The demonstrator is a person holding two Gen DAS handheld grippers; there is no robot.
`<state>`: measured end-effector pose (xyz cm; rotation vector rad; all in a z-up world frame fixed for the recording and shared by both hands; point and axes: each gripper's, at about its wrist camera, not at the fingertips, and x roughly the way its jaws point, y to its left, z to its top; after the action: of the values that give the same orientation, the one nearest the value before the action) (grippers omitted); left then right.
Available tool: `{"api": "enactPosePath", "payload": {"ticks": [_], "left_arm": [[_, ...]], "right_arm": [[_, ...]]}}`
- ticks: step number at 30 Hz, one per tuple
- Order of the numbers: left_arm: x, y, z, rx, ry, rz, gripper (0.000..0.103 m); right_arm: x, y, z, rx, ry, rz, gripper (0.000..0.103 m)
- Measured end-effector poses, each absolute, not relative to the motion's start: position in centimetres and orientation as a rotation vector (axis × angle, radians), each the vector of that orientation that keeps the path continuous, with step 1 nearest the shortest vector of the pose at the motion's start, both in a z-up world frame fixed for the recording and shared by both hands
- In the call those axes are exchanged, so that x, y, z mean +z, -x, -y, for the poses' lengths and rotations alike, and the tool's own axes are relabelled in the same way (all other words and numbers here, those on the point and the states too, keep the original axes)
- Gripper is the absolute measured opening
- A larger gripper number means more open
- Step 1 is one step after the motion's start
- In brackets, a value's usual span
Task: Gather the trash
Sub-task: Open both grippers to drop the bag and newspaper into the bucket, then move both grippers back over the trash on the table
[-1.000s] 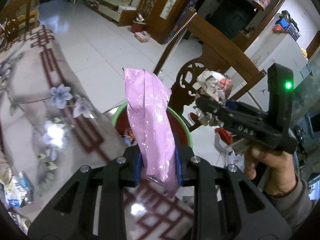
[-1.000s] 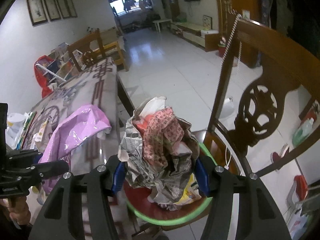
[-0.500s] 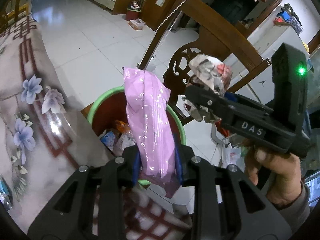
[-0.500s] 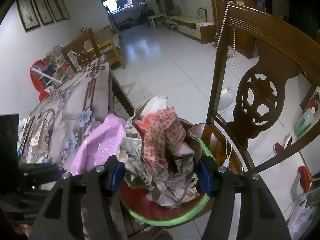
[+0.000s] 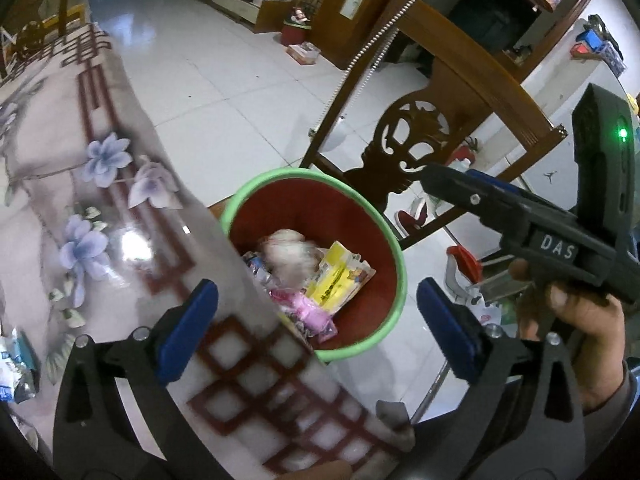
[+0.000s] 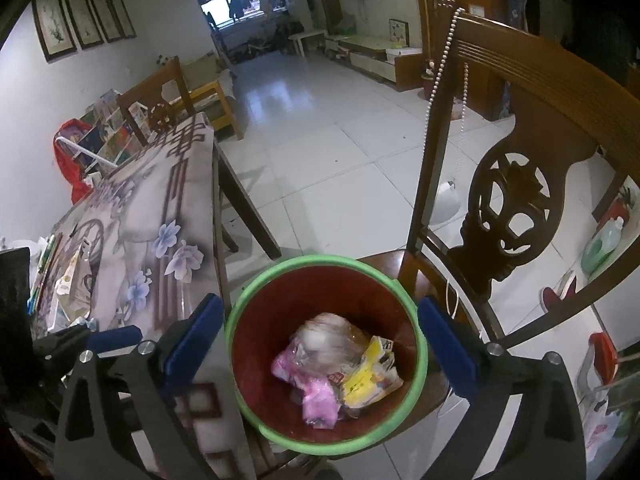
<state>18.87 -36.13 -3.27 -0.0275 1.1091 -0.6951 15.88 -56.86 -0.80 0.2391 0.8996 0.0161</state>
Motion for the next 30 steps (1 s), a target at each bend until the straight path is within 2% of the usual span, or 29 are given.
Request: {"api": "enactPosePath", "payload": {"ticks": [13, 30], "left_arm": [[-1.1, -17.2, 32.1, -0.642, 0.049, -1.059, 0.097], [1.2, -13.4, 10.1, -0.292, 0.196, -0.975, 0.097]], "right_arm": [[0.7, -16.6, 54.1, 0.046, -0.235, -0.877, 0.095], [2.1, -17.5, 38.6, 0.314, -0.117, -0.896, 0.096]]}}
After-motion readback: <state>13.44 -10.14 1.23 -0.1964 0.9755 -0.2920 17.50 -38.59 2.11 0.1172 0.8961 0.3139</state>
